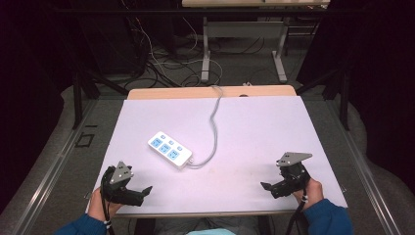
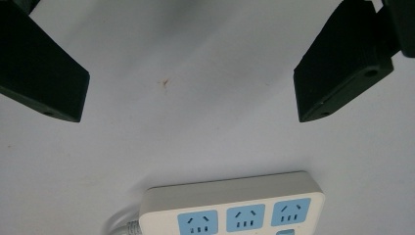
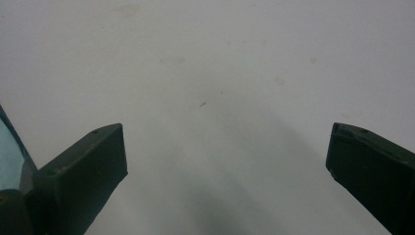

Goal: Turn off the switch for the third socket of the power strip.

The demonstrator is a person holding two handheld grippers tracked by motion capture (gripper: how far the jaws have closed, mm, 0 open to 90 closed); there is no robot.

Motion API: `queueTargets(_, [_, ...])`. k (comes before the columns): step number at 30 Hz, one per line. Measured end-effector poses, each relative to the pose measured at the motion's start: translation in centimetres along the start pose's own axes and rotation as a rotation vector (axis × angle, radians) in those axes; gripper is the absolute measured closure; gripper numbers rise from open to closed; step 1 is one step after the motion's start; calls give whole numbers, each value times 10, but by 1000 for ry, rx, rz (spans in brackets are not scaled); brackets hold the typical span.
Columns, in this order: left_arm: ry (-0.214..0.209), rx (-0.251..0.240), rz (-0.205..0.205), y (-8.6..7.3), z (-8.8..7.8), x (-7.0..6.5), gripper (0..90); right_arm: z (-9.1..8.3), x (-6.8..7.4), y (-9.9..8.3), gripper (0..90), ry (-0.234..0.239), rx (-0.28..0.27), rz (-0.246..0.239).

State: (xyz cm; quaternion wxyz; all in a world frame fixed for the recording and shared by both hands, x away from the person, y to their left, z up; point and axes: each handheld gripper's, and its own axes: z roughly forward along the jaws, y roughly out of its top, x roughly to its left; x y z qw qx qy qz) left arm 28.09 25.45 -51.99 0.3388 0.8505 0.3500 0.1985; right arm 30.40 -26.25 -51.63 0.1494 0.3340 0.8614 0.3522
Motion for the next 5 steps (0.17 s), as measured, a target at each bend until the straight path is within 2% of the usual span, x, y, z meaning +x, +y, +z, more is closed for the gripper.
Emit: queueTargets(5, [-2, 5, -5, 0, 0, 0, 4, 0, 0, 0, 11, -2, -5, 4])
